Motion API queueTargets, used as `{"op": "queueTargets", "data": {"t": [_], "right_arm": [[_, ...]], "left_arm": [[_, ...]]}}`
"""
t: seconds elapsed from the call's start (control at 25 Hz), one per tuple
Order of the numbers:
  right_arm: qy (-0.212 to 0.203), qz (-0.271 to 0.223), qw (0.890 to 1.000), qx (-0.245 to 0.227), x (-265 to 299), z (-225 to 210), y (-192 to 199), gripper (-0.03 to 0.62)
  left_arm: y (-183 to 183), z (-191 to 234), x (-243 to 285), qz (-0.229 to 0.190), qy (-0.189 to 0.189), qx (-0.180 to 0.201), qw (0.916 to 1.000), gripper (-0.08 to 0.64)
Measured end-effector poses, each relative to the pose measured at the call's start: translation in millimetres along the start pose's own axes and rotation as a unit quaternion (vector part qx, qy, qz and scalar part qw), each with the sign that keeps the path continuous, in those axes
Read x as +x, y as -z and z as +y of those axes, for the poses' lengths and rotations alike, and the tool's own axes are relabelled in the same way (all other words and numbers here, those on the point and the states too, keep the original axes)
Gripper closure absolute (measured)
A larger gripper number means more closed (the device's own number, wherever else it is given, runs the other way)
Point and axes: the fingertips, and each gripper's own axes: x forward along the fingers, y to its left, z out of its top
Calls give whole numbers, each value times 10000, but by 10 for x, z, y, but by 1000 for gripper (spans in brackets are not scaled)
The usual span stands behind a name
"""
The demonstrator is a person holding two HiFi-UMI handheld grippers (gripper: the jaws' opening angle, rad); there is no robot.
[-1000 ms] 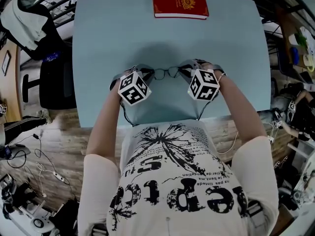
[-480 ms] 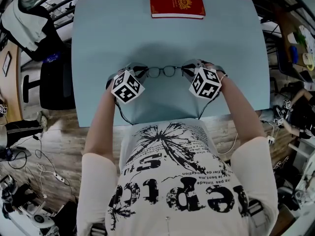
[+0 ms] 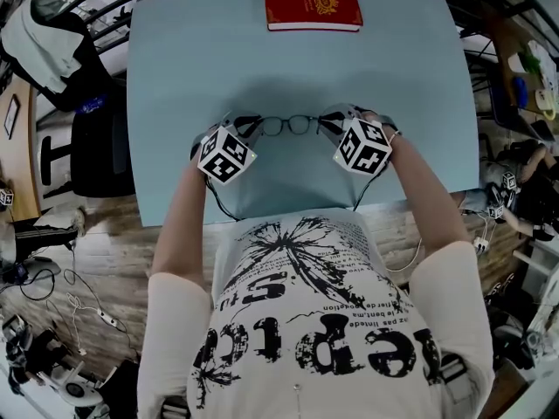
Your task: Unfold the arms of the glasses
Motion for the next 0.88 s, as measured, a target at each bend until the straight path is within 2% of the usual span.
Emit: {"op": "queueTargets", "data": {"t": [0.2,0.28,0.32,0.44,0.68,0.88], "right_arm": [[161,-144,9998,17,-2,28,-84,566],[243,-171,9995,120,-5,20,-92,561],[293,-204,9992,179,-7,16,-100,545],[481,-362,9975,378,-23,13,-135,467],[1038,-672,9861,1106,-217,49,-112,458],[1415,-1026,9699,1694,-472,97,-158,516]], "left_arm": [[35,-22,-30,-51,72,-220,9997,528],[47,-23,-46,-65,65,-275,9996,455],[57,-17,-57,-63,27,-284,9996,428],[71,3,-126,-143,-147,-376,9991,425],[-60,-48,-510,-691,-628,-564,9940,425],[-322,-48,-967,-1391,-1182,-749,9803,425]]}}
